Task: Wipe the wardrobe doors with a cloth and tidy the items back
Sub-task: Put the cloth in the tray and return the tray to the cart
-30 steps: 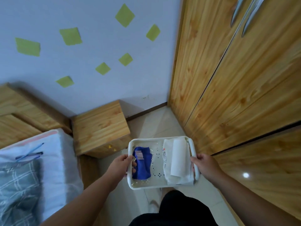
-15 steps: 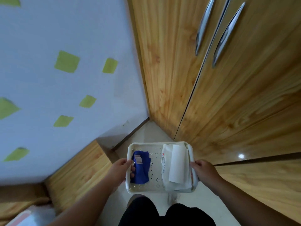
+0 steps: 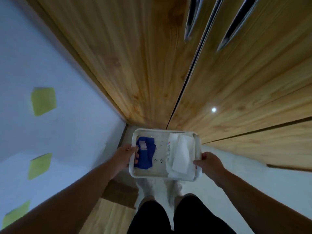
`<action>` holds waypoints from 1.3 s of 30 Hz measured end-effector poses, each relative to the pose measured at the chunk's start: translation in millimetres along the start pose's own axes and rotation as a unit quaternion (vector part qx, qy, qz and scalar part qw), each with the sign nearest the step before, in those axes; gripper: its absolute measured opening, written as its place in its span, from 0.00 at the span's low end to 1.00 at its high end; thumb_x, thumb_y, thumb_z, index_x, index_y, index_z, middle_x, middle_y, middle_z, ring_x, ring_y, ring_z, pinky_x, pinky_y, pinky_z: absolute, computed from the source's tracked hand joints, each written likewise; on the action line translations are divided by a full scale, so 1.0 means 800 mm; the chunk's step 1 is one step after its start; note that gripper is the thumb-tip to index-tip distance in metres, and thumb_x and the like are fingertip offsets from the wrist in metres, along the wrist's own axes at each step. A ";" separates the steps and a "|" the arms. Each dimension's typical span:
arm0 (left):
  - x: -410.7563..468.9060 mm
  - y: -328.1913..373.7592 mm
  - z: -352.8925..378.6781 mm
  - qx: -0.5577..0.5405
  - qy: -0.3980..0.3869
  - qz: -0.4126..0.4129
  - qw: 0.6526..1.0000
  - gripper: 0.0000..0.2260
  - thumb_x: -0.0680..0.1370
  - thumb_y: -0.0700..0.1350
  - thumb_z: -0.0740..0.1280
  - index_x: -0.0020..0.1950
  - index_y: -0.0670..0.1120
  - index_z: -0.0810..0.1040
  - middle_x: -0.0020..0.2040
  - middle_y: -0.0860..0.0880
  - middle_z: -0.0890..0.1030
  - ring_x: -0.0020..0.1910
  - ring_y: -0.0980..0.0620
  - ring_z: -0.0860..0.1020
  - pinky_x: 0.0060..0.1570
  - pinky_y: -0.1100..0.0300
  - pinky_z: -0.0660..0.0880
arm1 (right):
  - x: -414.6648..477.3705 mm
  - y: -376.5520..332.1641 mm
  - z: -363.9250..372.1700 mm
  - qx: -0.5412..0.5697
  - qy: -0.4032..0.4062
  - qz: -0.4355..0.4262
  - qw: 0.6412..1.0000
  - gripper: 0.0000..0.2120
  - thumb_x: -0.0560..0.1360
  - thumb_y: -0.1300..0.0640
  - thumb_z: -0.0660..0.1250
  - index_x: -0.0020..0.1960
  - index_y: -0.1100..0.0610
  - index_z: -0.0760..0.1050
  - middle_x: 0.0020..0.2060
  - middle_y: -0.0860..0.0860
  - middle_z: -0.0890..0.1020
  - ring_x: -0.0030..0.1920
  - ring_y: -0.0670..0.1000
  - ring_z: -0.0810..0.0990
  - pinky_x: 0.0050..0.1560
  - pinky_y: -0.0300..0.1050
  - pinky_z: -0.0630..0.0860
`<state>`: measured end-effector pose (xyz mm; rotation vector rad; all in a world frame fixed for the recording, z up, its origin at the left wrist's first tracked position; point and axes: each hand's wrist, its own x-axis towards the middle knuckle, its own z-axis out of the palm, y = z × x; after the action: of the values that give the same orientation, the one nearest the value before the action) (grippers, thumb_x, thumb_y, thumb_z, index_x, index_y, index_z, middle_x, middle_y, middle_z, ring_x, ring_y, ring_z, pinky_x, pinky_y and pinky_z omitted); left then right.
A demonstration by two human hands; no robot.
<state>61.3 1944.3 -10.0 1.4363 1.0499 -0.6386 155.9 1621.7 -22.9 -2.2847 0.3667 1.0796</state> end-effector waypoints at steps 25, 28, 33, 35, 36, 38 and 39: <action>0.229 0.024 0.011 0.125 0.005 0.111 0.986 0.09 0.86 0.52 0.61 0.51 0.54 0.79 0.48 0.47 0.87 0.46 0.44 0.84 0.59 0.41 0.82 | 0.164 0.030 0.094 0.116 0.089 0.044 0.988 0.03 0.74 0.55 0.71 0.45 0.55 0.81 0.40 0.52 0.86 0.43 0.56 0.84 0.49 0.56 0.84; 0.225 0.021 0.011 0.166 0.010 0.110 0.980 0.10 0.87 0.51 0.59 0.56 0.53 0.80 0.50 0.48 0.86 0.50 0.43 0.85 0.58 0.44 0.82 | 0.159 0.034 0.096 0.140 0.085 0.050 0.985 0.08 0.74 0.53 0.72 0.51 0.55 0.80 0.44 0.53 0.85 0.45 0.56 0.84 0.52 0.58 0.84; 0.196 0.030 0.014 0.332 0.064 0.143 0.930 0.14 0.86 0.49 0.56 0.63 0.48 0.79 0.56 0.44 0.83 0.46 0.51 0.79 0.46 0.55 0.73 | 0.122 0.044 0.081 0.199 0.064 0.081 0.975 0.15 0.74 0.46 0.74 0.55 0.52 0.76 0.43 0.55 0.85 0.41 0.56 0.86 0.48 0.56 0.85; 0.167 0.033 0.016 0.364 0.075 0.158 0.915 0.15 0.86 0.49 0.56 0.65 0.48 0.79 0.59 0.45 0.82 0.50 0.49 0.80 0.48 0.55 0.72 | 0.089 0.053 0.066 0.199 0.044 0.077 0.976 0.12 0.76 0.47 0.72 0.52 0.54 0.78 0.42 0.55 0.85 0.37 0.54 0.84 0.43 0.53 0.82; 0.150 0.037 0.018 0.374 0.072 0.159 0.911 0.15 0.86 0.50 0.57 0.67 0.48 0.79 0.60 0.46 0.82 0.54 0.47 0.80 0.51 0.53 0.73 | 0.069 0.060 0.058 0.210 0.032 0.075 0.974 0.11 0.76 0.49 0.72 0.50 0.56 0.79 0.41 0.55 0.84 0.35 0.54 0.82 0.39 0.50 0.80; 0.107 0.044 0.027 0.339 0.044 0.139 0.929 0.14 0.86 0.50 0.59 0.62 0.46 0.81 0.56 0.46 0.83 0.54 0.44 0.81 0.50 0.53 0.74 | 0.019 0.076 0.043 0.213 0.010 0.074 0.974 0.10 0.77 0.50 0.71 0.48 0.58 0.79 0.38 0.55 0.83 0.31 0.52 0.79 0.33 0.46 0.73; 0.087 0.045 0.035 0.306 0.020 0.129 0.943 0.13 0.86 0.49 0.60 0.60 0.44 0.81 0.53 0.45 0.84 0.50 0.44 0.81 0.47 0.54 0.74 | -0.008 0.087 0.034 0.203 0.007 0.075 0.976 0.10 0.77 0.50 0.71 0.46 0.57 0.79 0.36 0.53 0.83 0.30 0.51 0.78 0.32 0.44 0.72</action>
<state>129.3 1936.5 -57.8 2.0929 0.6931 -0.7826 102.2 1583.2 -58.5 -1.9252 0.7065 0.9570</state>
